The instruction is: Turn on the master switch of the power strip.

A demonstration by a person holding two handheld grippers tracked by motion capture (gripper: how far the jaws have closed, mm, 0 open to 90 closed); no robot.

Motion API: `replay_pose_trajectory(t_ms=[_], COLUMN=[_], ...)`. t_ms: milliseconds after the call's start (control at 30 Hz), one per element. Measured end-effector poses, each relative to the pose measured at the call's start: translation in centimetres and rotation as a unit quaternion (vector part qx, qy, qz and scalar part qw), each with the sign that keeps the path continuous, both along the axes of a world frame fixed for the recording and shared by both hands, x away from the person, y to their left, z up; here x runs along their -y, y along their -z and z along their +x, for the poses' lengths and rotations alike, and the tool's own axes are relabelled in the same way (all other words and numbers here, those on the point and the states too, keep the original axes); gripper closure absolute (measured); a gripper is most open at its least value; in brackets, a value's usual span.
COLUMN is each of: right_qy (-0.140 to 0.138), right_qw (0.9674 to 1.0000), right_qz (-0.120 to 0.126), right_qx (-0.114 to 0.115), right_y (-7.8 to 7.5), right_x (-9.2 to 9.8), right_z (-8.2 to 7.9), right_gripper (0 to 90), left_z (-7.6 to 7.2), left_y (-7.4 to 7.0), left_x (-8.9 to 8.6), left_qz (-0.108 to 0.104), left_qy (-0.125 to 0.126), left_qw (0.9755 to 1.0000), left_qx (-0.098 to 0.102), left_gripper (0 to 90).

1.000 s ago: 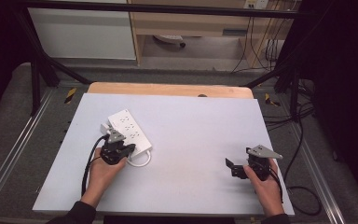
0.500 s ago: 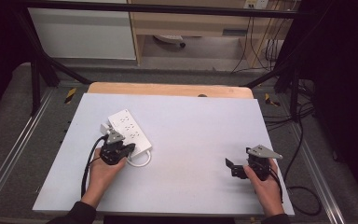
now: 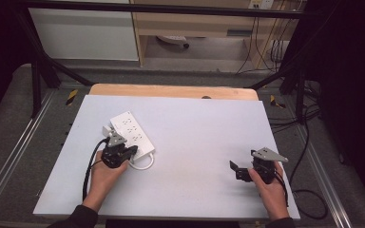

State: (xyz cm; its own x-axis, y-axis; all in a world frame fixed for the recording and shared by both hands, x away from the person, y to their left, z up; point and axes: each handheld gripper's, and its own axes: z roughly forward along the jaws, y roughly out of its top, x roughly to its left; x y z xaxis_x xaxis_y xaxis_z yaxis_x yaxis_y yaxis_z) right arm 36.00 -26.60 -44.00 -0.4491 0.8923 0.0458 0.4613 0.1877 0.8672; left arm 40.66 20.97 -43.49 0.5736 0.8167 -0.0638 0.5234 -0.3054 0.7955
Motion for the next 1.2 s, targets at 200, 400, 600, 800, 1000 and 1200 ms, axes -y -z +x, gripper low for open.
replay_pose_trajectory(t_ms=[200, 400, 600, 800, 1000, 1200], right_qy=[0.012, 0.026, 0.03, 0.028, 0.029, 0.033], right_qw=[0.9999, 0.9996, 0.9995, 0.9995, 0.9995, 0.9993], right_qz=[0.003, 0.003, -0.005, -0.004, -0.002, -0.001], right_qx=[0.006, 0.006, 0.008, 0.011, 0.013, 0.016], right_y=[-0.2, -0.1, -0.1, -0.3, -0.3, -0.5], right_x=[0.2, 0.5, 0.0, -0.1, 0.0, 0.2], right_z=[0.0, 0.0, 0.1, 0.0, -0.1, 0.0], right_gripper=[2.8, 2.8, 2.9, 2.9, 2.8, 2.6], left_z=[-0.1, -0.5, -0.6, -0.9, -1.1, -1.1], left_y=[-0.2, -0.9, -1.4, -2.2, -2.8, -3.1], left_x=[-0.1, -0.9, -2.0, -2.3, -2.7, -2.9], left_qz=[-0.009, -0.038, -0.064, -0.081, -0.095, -0.097], left_qy=[0.004, -0.005, -0.012, -0.017, -0.023, -0.025], left_qw=[0.9999, 0.9988, 0.9968, 0.9947, 0.9923, 0.9918], left_qx=[0.009, 0.029, 0.047, 0.061, 0.076, 0.079], left_gripper=[90.0, 90.0, 90.0, 90.0, 90.0, 79.3])
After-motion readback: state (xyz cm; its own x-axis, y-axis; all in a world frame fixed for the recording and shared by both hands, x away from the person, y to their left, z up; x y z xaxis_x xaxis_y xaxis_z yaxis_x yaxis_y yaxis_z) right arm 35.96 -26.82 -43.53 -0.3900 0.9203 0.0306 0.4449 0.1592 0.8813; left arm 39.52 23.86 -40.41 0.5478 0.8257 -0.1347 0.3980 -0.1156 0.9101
